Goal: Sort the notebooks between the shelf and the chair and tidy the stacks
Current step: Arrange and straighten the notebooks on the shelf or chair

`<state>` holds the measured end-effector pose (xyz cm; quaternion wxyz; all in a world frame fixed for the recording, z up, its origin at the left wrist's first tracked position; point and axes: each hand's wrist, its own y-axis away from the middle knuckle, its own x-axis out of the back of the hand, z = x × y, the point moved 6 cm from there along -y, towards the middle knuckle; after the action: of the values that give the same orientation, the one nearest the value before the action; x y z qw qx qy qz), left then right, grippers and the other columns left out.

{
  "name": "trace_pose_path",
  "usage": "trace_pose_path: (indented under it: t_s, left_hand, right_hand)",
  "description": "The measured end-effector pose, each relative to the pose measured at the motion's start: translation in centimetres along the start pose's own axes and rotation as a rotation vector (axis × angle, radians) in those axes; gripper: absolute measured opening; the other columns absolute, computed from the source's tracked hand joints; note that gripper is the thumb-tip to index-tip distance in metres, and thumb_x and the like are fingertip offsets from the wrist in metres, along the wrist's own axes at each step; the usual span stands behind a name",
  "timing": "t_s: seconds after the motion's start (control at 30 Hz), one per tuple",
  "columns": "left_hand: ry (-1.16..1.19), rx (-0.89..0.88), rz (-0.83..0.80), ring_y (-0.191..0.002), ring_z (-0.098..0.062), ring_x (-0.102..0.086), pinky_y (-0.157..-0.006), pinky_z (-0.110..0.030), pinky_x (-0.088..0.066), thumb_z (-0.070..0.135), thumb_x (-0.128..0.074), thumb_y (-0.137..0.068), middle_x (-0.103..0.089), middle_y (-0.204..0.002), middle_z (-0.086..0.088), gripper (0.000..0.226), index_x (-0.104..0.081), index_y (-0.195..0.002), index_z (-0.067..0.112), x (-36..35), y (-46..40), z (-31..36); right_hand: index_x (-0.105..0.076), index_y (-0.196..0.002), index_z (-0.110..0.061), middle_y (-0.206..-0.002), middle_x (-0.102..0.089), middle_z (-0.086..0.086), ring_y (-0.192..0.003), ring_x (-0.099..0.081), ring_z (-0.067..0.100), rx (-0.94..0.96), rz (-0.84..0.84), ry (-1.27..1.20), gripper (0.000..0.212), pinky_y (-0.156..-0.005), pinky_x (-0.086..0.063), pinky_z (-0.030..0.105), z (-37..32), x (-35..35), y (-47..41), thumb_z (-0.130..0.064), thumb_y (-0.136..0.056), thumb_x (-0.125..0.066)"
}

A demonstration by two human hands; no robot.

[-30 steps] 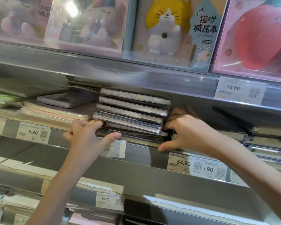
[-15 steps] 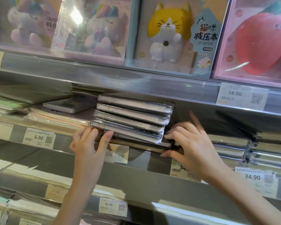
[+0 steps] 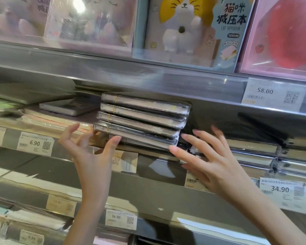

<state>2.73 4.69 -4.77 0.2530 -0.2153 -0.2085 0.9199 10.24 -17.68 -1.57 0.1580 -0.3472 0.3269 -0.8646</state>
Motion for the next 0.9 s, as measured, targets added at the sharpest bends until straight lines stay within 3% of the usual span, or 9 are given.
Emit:
trace_pose_path:
  t_s: [0.1, 0.27, 0.33, 0.4, 0.53, 0.67, 0.73, 0.9]
  left_hand:
    - [-0.128, -0.021, -0.019, -0.124, -0.007, -0.036, -0.091, -0.019, -0.030, 0.042, -0.070, -0.062, -0.044, -0.120, 0.013, 0.059, -0.048, -0.117, 0.044, -0.5, 0.1, -0.1]
    - [-0.306, -0.047, -0.068, -0.115, -0.004, -0.023, -0.107, -0.040, -0.025, 0.042, -0.072, -0.069, -0.045, -0.116, 0.014, 0.050, -0.046, -0.112, 0.045, -1.6, 0.2, 0.0]
    - [-0.352, -0.080, -0.115, -0.119, -0.007, -0.025, -0.103, -0.024, -0.013, 0.047, -0.069, -0.070, -0.047, -0.118, 0.011, 0.048, -0.044, -0.111, 0.046, -1.5, -0.1, 0.1]
    - [-0.427, -0.139, -0.164, -0.124, -0.010, -0.033, -0.090, -0.008, -0.008, 0.054, -0.060, -0.071, -0.050, -0.116, 0.010, 0.045, -0.043, -0.112, 0.047, -1.2, -0.3, 0.3]
    - [-0.481, -0.203, -0.210, -0.118, -0.009, -0.045, -0.088, -0.014, -0.008, 0.053, -0.054, -0.074, -0.059, -0.110, 0.007, 0.041, -0.045, -0.113, 0.046, -0.7, -1.2, 0.7]
    - [-0.643, -0.217, -0.223, -0.123, -0.013, -0.038, -0.090, -0.021, -0.011, 0.043, -0.057, -0.082, -0.057, -0.118, -0.005, 0.051, -0.049, -0.131, 0.031, -0.9, -2.0, 0.7]
    - [-0.642, -0.235, -0.211, -0.116, -0.014, -0.041, -0.083, -0.017, -0.010, 0.040, -0.060, -0.081, -0.060, -0.108, -0.004, 0.043, -0.058, -0.122, 0.029, -0.9, -2.1, 0.8]
    - [-0.613, -0.238, -0.147, -0.093, -0.010, -0.041, -0.087, -0.020, -0.013, 0.034, -0.065, -0.078, -0.051, -0.098, -0.004, 0.036, -0.065, -0.113, 0.026, -0.6, -2.3, 0.8]
  right_hand:
    - [-0.039, -0.135, -0.022, -0.126, -0.057, 0.015, -0.121, -0.044, 0.032, -0.010, 0.019, -0.017, 0.039, -0.107, -0.030, 0.050, 0.3, 0.1, 0.0, -0.032, -0.097, -0.045]
    - [-0.048, -0.126, -0.013, -0.124, -0.058, 0.011, -0.122, -0.040, 0.030, -0.057, 0.021, -0.021, 0.037, -0.107, -0.031, 0.038, 1.0, 0.7, 0.1, -0.035, -0.096, -0.044]
    - [-0.048, -0.126, -0.013, -0.125, -0.059, 0.010, -0.123, -0.042, 0.029, -0.071, 0.015, -0.034, 0.038, -0.107, -0.033, 0.037, 1.1, 0.8, 0.2, -0.035, -0.094, -0.047]
    - [-0.046, -0.129, -0.014, -0.131, -0.055, 0.010, -0.124, -0.043, 0.028, -0.074, 0.006, -0.036, 0.041, -0.108, -0.033, 0.040, 1.0, 0.7, 0.6, -0.034, -0.094, -0.049]
    - [-0.045, -0.133, -0.020, -0.143, -0.039, 0.004, -0.131, -0.038, 0.025, -0.135, 0.032, -0.028, 0.042, -0.111, -0.027, 0.048, 0.3, 0.6, 2.4, -0.035, -0.094, -0.050]
    - [-0.049, -0.133, -0.022, -0.145, -0.038, 0.004, -0.132, -0.037, 0.026, -0.155, 0.023, 0.047, 0.042, -0.112, -0.024, 0.049, -0.1, 0.2, 2.5, -0.035, -0.092, -0.050]
    - [-0.052, -0.131, -0.021, -0.144, -0.040, 0.005, -0.131, -0.037, 0.027, -0.163, 0.029, 0.056, 0.041, -0.112, -0.024, 0.049, -0.2, 0.3, 2.3, -0.036, -0.092, -0.049]
    - [-0.050, -0.128, -0.024, -0.146, -0.036, 0.002, -0.133, -0.035, 0.026, -0.181, 0.035, 0.063, 0.040, -0.112, -0.022, 0.049, -0.5, 0.2, 2.0, -0.039, -0.092, -0.047]
